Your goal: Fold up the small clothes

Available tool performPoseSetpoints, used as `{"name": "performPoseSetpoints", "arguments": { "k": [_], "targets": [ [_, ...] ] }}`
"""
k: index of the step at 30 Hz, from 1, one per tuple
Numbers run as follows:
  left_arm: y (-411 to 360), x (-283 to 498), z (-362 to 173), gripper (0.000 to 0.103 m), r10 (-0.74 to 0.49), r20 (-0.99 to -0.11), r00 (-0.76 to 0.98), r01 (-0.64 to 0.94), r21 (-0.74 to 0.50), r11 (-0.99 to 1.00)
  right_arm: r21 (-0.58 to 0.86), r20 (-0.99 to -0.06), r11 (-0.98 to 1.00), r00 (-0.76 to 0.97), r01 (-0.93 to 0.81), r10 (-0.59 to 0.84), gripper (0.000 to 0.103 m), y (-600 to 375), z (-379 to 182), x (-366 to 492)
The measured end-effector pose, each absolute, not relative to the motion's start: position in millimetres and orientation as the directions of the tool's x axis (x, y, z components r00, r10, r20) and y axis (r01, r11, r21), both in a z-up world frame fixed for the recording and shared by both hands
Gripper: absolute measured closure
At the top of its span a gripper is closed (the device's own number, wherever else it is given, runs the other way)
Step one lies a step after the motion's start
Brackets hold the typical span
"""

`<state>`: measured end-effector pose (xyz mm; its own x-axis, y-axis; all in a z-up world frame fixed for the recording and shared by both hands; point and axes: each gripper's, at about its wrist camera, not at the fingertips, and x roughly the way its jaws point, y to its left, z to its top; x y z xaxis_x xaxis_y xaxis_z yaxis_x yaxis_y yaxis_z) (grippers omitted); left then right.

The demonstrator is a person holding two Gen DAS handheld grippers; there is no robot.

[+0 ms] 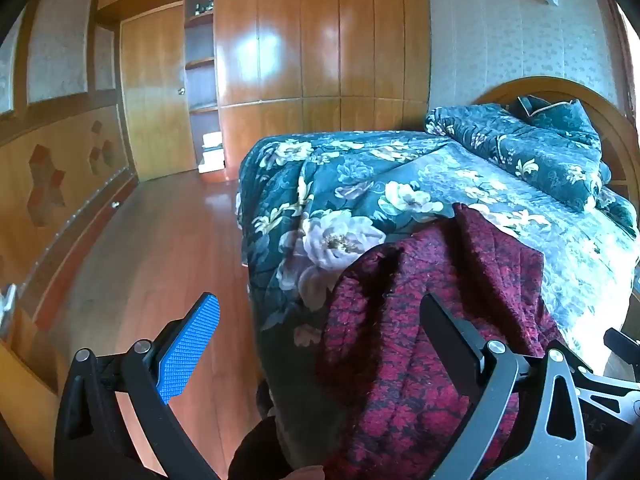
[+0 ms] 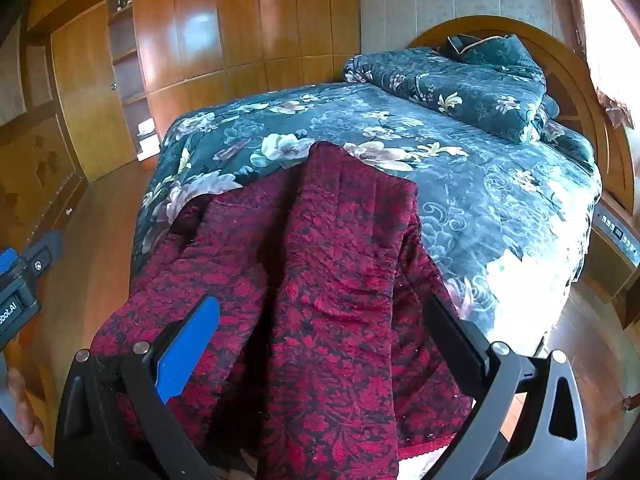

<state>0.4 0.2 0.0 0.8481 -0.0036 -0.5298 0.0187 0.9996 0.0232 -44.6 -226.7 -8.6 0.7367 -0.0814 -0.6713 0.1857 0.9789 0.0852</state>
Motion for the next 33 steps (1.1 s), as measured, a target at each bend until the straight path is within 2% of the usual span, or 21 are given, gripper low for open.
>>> {"name": "performPoseSetpoints", "arguments": {
  "k": [33],
  "targets": [
    [11,2,-4,0.004,0.024,-0.539,0.842,-0.02,0.014,1.0,0.095,-0.697,0.982,0.715,0.166,-0.054,0.002,-224,-17,-41]
  ]
}}
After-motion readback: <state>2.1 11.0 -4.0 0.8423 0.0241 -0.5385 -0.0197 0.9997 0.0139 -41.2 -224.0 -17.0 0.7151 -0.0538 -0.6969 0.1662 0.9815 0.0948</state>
